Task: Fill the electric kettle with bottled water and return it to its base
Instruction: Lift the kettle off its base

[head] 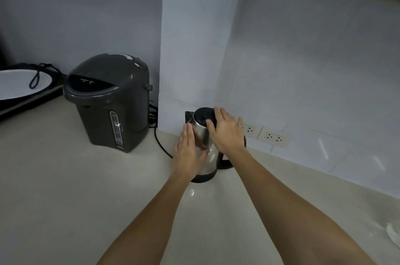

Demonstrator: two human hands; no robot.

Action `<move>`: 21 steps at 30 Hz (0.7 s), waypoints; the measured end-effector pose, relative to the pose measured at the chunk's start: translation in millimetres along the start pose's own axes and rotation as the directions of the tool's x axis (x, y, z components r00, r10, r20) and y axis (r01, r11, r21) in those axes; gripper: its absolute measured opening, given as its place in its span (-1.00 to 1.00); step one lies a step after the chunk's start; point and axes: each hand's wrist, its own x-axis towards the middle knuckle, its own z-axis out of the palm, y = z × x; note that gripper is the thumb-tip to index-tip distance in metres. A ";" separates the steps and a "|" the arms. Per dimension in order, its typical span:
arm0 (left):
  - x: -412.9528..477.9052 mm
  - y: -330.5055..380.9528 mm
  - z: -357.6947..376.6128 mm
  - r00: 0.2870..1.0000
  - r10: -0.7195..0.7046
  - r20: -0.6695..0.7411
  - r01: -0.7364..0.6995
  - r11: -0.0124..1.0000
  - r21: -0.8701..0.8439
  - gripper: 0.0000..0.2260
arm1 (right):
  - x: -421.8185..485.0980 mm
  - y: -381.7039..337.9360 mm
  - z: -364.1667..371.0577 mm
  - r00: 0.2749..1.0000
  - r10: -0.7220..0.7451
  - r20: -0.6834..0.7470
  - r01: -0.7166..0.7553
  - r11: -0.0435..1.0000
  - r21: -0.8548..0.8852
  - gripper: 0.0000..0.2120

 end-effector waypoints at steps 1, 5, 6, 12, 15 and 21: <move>0.5 -1.5 1.2 1.000 0.004 -0.004 -0.004 1.000 -0.008 -0.12 | 5.0 -2.2 1.3 1.000 0.006 0.015 -0.006 1.000 -0.005 -0.45; 2.2 -4.4 3.4 1.000 0.022 -0.020 -0.022 1.000 -0.008 -0.14 | 20.9 -11.6 3.8 0.999 0.050 0.020 -0.049 0.998 -0.038 -0.43; 2.5 -5.3 4.4 0.999 0.024 -0.027 -0.024 1.000 -0.003 -0.14 | 23.6 -14.2 4.2 0.998 0.062 0.003 -0.062 0.997 -0.053 -0.44; 3.0 -8.1 8.4 0.998 0.032 -0.047 -0.033 0.999 -0.001 -0.14 | 29.0 -23.3 7.0 0.987 0.117 -0.110 -0.121 0.992 -0.033 -0.57; 2.8 -9.1 8.9 0.998 0.036 -0.045 -0.036 0.999 -0.011 -0.15 | 26.2 -26.3 7.0 0.982 0.116 -0.147 -0.117 0.993 0.007 -0.60; 1.7 -9.3 8.7 0.999 0.028 -0.046 -0.028 1.000 0.003 -0.14 | 27.6 -26.9 14.0 0.974 0.116 -0.193 -0.112 0.993 0.032 -0.65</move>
